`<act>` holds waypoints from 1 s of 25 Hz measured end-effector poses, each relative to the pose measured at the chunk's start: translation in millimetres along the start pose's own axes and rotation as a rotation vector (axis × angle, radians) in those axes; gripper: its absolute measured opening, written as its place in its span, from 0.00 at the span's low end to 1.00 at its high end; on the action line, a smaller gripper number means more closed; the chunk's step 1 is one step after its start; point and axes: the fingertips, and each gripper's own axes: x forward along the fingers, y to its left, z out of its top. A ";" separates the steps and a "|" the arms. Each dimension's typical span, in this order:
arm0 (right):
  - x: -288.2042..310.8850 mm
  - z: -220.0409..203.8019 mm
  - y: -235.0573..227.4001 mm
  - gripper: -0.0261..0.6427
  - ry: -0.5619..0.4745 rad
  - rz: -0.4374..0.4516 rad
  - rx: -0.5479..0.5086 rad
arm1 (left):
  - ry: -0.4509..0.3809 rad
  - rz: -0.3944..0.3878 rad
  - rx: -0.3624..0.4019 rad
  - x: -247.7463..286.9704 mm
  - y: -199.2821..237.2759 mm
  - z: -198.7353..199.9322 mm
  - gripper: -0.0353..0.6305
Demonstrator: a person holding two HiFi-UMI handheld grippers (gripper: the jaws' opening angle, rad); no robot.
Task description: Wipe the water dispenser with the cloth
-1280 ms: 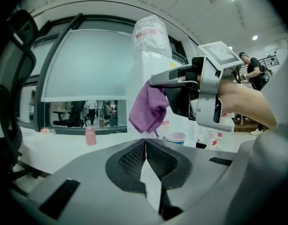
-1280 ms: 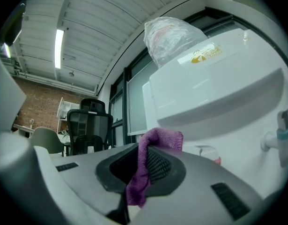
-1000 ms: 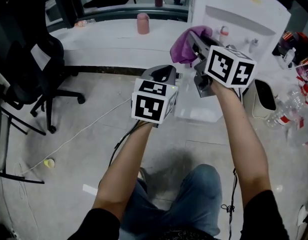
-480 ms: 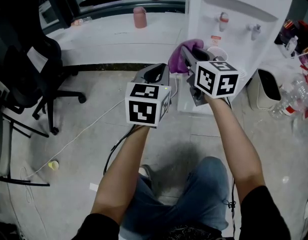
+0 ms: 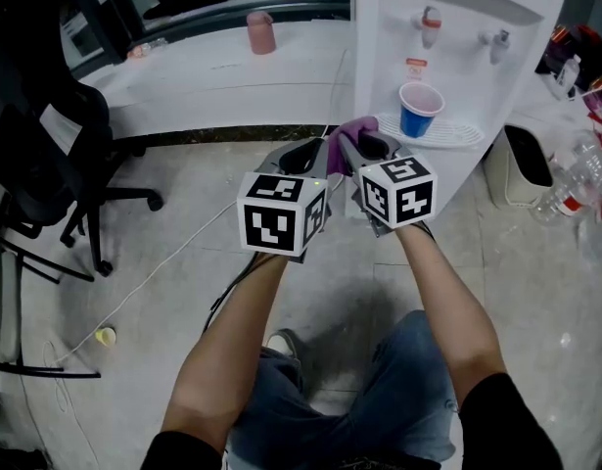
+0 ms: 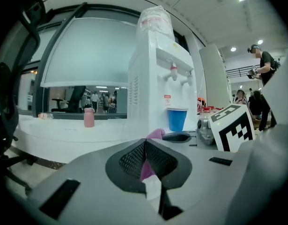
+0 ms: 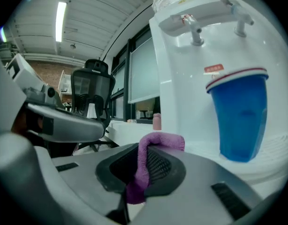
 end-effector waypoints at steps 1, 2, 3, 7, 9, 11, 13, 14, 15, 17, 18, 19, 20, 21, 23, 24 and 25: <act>1.4 -8.9 1.8 0.09 0.010 0.001 -0.011 | 0.011 -0.001 0.003 1.3 -0.5 -4.4 0.09; 2.5 -16.7 2.7 0.09 0.017 0.001 -0.017 | 0.019 -0.003 0.004 2.7 -1.2 -7.7 0.09; 3.4 -23.7 2.5 0.09 0.022 -0.001 -0.015 | 0.025 -0.006 0.001 4.1 -2.1 -10.4 0.09; 4.5 -48.3 -1.2 0.09 0.031 -0.017 0.012 | 0.053 -0.011 0.005 10.6 -4.3 -21.0 0.09; 4.9 -56.3 -2.1 0.09 0.027 -0.028 0.012 | 0.057 -0.019 0.004 12.3 -5.5 -22.8 0.09; 5.3 -60.3 -5.5 0.09 0.016 -0.042 0.027 | 0.053 -0.027 0.002 12.8 -7.2 -22.0 0.09; 4.0 -62.6 -12.1 0.09 0.005 -0.059 0.049 | 0.053 -0.034 0.017 14.0 -10.4 -21.0 0.09; 2.2 -63.6 -16.1 0.09 -0.001 -0.067 0.062 | 0.054 -0.039 0.026 15.1 -12.6 -21.0 0.09; -0.3 -64.6 -20.1 0.09 -0.008 -0.076 0.074 | 0.056 -0.044 0.034 16.5 -14.9 -21.4 0.09; -5.7 -66.4 -28.0 0.09 -0.020 -0.092 0.091 | 0.059 -0.055 0.047 19.9 -19.5 -22.7 0.09; -8.4 -67.0 -31.7 0.09 -0.023 -0.099 0.093 | 0.060 -0.061 0.053 21.9 -21.9 -23.3 0.09; -11.1 -67.3 -35.2 0.09 -0.026 -0.105 0.092 | 0.061 -0.067 0.058 24.2 -24.5 -23.9 0.09; -14.0 -67.6 -38.7 0.09 -0.026 -0.110 0.088 | 0.063 -0.075 0.063 26.7 -27.7 -24.7 0.09; -17.2 -68.1 -42.5 0.09 -0.026 -0.114 0.082 | 0.065 -0.083 0.066 29.5 -31.4 -25.7 0.09; -25.1 -69.4 -51.3 0.09 -0.024 -0.125 0.072 | 0.070 -0.102 0.073 35.8 -40.1 -27.8 0.09; -29.6 -70.0 -56.3 0.09 -0.026 -0.135 0.072 | 0.072 -0.112 0.077 39.1 -44.4 -28.8 0.09; -34.4 -70.5 -61.8 0.09 -0.029 -0.146 0.075 | 0.074 -0.120 0.080 42.3 -48.6 -29.6 0.09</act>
